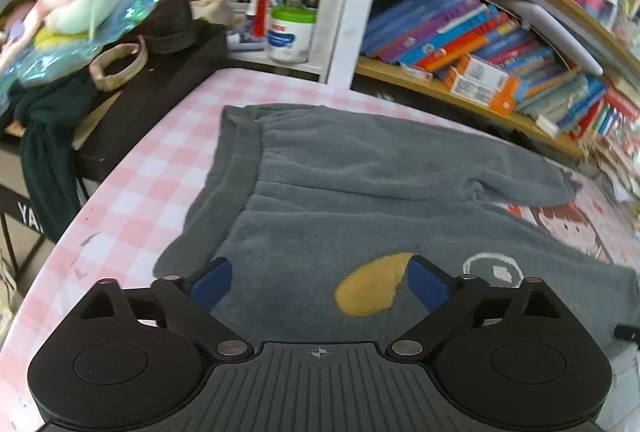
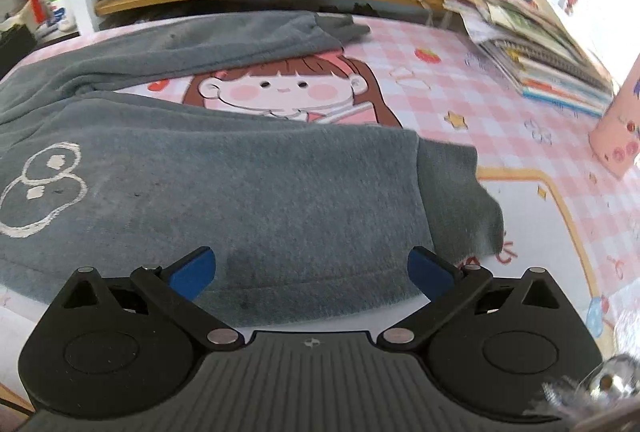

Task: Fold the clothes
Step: 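Move both open grippers over the grey sweatshirt toward its side edge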

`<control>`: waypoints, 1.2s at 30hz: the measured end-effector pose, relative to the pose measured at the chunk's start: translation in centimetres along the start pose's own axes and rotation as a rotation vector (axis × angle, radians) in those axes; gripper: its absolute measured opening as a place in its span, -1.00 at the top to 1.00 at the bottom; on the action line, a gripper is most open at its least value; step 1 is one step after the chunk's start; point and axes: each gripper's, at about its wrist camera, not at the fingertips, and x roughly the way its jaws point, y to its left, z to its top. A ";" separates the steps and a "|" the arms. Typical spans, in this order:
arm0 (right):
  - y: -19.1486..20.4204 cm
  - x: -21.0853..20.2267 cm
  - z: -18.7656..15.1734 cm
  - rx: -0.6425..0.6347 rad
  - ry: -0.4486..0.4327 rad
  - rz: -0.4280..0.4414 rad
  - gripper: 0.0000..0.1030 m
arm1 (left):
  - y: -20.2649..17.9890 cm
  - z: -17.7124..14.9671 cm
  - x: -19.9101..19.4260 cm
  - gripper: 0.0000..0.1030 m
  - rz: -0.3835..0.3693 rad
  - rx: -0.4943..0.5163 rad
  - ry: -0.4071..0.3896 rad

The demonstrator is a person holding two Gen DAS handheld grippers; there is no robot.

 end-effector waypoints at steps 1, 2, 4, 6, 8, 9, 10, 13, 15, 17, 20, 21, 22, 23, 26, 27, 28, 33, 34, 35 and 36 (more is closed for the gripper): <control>0.1 -0.2 0.1 -0.008 -0.007 0.001 -1.00 | -0.2 0.0 0.1 -0.92 0.002 0.008 0.005; 0.3 -0.3 0.1 -0.016 -0.014 0.002 -1.00 | -0.4 0.0 0.1 -0.93 0.005 0.013 0.011; 0.5 -0.7 0.3 -0.030 -0.028 0.004 -1.00 | -0.5 0.1 0.2 -0.94 0.006 0.019 0.014; 0.6 -1.0 0.7 -0.036 -0.042 0.006 -1.00 | -0.6 0.3 0.1 -0.94 -0.001 0.022 0.008; 0.7 -1.3 1.1 -0.038 -0.055 0.009 -1.00 | -0.7 0.5 -0.1 -0.95 -0.007 0.025 -0.002; 0.7 -1.4 1.3 -0.035 -0.061 0.011 -1.00 | -0.7 0.6 -0.2 -0.95 -0.009 0.028 -0.008; 0.6 -1.6 1.6 -0.030 -0.068 0.015 -1.00 | -0.8 0.7 -0.3 -0.95 -0.012 0.032 -0.013; 0.6 -2.2 2.8 -0.015 -0.095 0.031 -1.00 | -1.0 1.3 -0.5 -0.95 -0.020 0.047 -0.030; 0.6 -2.6 3.7 -0.018 -0.119 0.040 -1.00 | -1.2 1.7 -0.7 -0.96 -0.025 0.059 -0.043; 0.6 -3.1 4.8 -0.029 -0.144 0.045 -1.00 | -1.4 2.3 -0.9 -0.96 -0.031 0.073 -0.055; 0.6 -3.7 6.7 -0.057 -0.187 0.054 -1.00 | -1.6 3.4 -0.9 -0.97 -0.042 0.090 -0.067; 0.5 -3.9 7.3 -0.066 -0.201 0.057 -1.00 | -1.7 3.7 -0.8 -0.97 -0.045 0.095 -0.071; 0.5 -4.1 7.9 -0.076 -0.213 0.060 -1.00 | -1.7 4.1 -0.8 -0.97 -0.048 0.101 -0.076; 0.4 -4.2 8.5 -0.086 -0.224 0.063 -1.00 | -1.8 4.5 -0.8 -0.97 -0.050 0.107 -0.081; 0.3 -4.5 10.1 -0.116 -0.250 0.069 -1.00 | -2.0 5.8 -0.7 -0.97 -0.053 0.125 -0.094; 0.2 -4.5 10.5 -0.125 -0.257 0.071 -1.00 | -2.0 6.2 -0.6 -0.97 -0.053 0.129 -0.098; 0.2 -4.5 11.0 -0.134 -0.263 0.073 -1.00 | -2.0 6.5 -0.6 -0.97 -0.055 0.130 -0.103; -0.1 -3.9 12.9 -0.160 -0.273 0.084 -1.00 | -2.0 7.9 0.1 -0.97 -0.055 0.132 -0.111; -0.1 -3.6 13.2 -0.164 -0.271 0.086 -1.00 | -2.0 8.1 0.3 -0.97 -0.054 0.133 -0.112; -0.1 -3.3 13.6 -0.168 -0.268 0.089 -1.00 | -1.9 8.3 0.5 -0.97 -0.053 0.134 -0.111; -0.1 -2.9 13.9 -0.172 -0.263 0.094 -1.00 | -2.0 8.4 0.8 -0.97 -0.051 0.137 -0.107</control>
